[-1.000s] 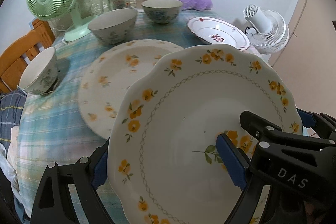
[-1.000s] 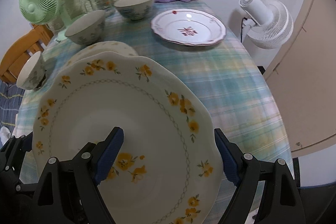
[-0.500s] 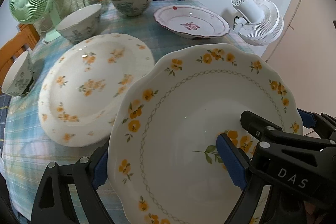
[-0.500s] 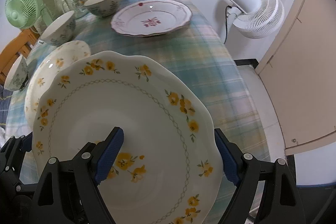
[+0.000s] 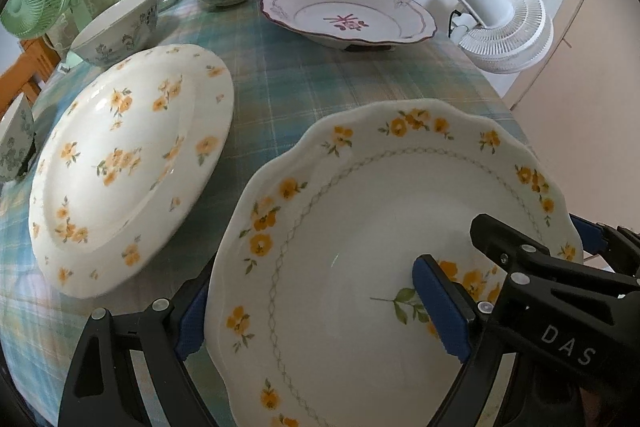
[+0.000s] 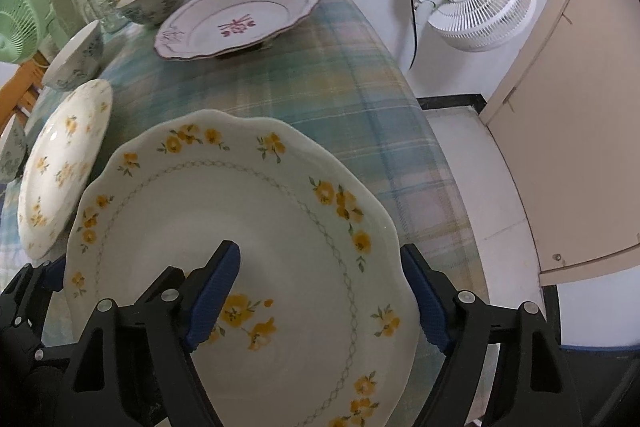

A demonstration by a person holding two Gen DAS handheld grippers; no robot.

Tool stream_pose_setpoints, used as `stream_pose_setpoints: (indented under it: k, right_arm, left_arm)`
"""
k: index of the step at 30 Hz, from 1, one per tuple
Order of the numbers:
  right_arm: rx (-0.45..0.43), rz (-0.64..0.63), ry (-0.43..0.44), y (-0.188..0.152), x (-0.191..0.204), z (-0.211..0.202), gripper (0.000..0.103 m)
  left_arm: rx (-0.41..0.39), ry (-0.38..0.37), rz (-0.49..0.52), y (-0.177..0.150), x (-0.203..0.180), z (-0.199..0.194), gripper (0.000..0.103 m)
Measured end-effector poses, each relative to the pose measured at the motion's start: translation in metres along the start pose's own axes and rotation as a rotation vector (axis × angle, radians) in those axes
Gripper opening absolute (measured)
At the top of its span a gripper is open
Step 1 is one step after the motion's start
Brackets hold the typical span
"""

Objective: Organize plates and bowls

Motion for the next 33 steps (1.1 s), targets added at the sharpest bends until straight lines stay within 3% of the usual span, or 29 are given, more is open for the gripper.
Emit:
stream_pose_setpoints:
  k: [14, 26, 33]
  right_arm:
    - [-0.021, -0.037, 0.027, 0.019, 0.002, 0.008, 0.083]
    - [-0.058, -0.065, 0.006, 0.015, 0.011, -0.022, 0.085]
    - [-0.081, -0.045, 0.05, 0.012, 0.03, -0.045, 0.085]
  left_arm:
    - [0.018, 0.029, -0.045, 0.012, 0.004, 0.008, 0.093]
    - [-0.039, 0.023, -0.019, 0.009, 0.017, -0.025, 0.094]
    - [-0.078, 0.026, -0.007, 0.012, 0.038, -0.05, 0.094]
Point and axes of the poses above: each gripper's, at about its wrist camera, not at the fingertips, and z roughly the way its jaws point, x to its left, y to its top, the point moved 8 cm from there along z, roughly the way its jaws point, and after that the axes turned 11 degrees about y, right-handed, at the moved point
